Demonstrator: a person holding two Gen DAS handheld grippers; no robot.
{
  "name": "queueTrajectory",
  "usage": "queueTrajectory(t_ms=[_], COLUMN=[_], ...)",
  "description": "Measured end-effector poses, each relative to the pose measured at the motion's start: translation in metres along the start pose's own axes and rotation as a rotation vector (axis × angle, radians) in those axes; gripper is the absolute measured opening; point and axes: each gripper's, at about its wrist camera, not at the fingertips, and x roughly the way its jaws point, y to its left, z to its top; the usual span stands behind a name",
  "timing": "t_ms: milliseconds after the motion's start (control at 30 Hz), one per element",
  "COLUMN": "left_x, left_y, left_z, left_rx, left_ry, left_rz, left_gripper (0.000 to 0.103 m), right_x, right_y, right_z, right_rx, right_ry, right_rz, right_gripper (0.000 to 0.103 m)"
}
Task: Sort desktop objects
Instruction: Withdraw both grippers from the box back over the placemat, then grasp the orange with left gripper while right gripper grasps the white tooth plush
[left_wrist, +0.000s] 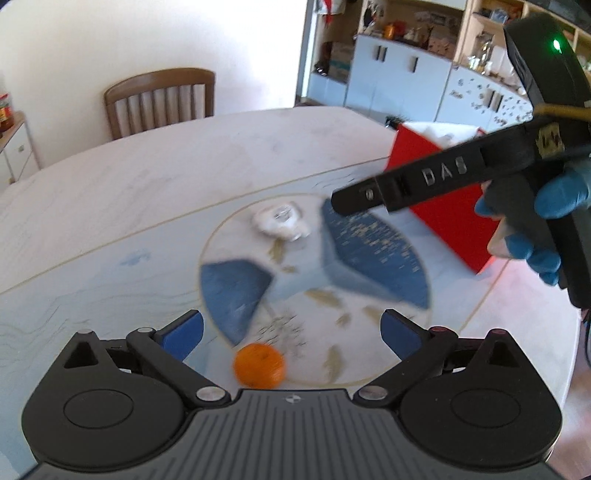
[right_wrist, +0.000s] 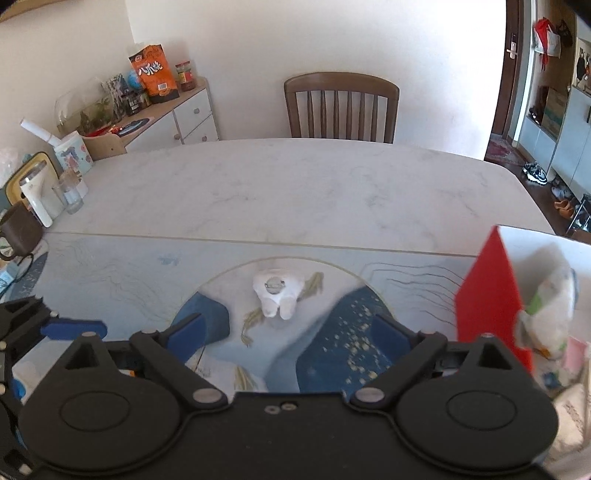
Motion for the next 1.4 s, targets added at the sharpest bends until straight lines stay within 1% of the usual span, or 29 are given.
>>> queueTrajectory(t_ms=[167, 333, 433, 567, 800, 1033, 1067, 1100, 1200, 1267, 1333, 1400], left_x=[0.012, 0.024, 0.029, 0.035, 0.041, 0.043, 0.043, 0.042, 0.042, 0.043, 0.044, 0.044], left_y=[0.011, 0.014, 0.016, 0.016, 0.015, 0.014, 0.014, 0.013, 0.012, 0.012, 0.011, 0.011], left_z=[-0.011, -0.021, -0.024, -0.027, -0.030, -0.031, -0.031, -0.031, -0.032, -0.032, -0.032, -0.032], left_rx=[-0.009, -0.016, -0.033, -0.033, -0.015, -0.009, -0.005, 0.000, 0.011, 0.013, 0.013, 0.016], left_ry=[0.019, 0.041, 0.054, 0.063, 0.068, 0.063, 0.062, 0.061, 0.059, 0.061, 0.062, 0.062], left_rz=[0.029, 0.036, 0.041, 0.049, 0.068, 0.074, 0.076, 0.077, 0.077, 0.076, 0.078, 0.081], left_gripper=[0.103, 0.103, 0.102, 0.102, 0.102, 0.102, 0.101, 0.100, 0.093, 0.085, 0.080, 0.074], right_x=[0.022, 0.043, 0.056, 0.072, 0.095, 0.108, 0.109, 0.111, 0.113, 0.113, 0.114, 0.114], right_y=[0.005, 0.010, 0.011, 0.013, 0.018, 0.021, 0.021, 0.022, 0.022, 0.022, 0.022, 0.023], right_z=[0.003, 0.005, 0.006, 0.007, 0.008, 0.009, 0.009, 0.009, 0.010, 0.010, 0.011, 0.011], right_rx=[0.012, 0.016, 0.025, 0.022, 0.009, 0.003, 0.001, -0.002, -0.002, -0.002, 0.000, -0.004], right_ry=[-0.001, 0.008, 0.023, 0.041, 0.080, 0.110, 0.114, 0.118, 0.120, 0.118, 0.117, 0.117], right_rz=[-0.020, -0.046, -0.047, -0.056, -0.052, -0.042, -0.041, -0.042, -0.044, -0.045, -0.048, -0.053], right_gripper=[0.096, 0.096, 0.096, 0.091, 0.086, 0.080, 0.078, 0.076, 0.073, 0.072, 0.071, 0.067])
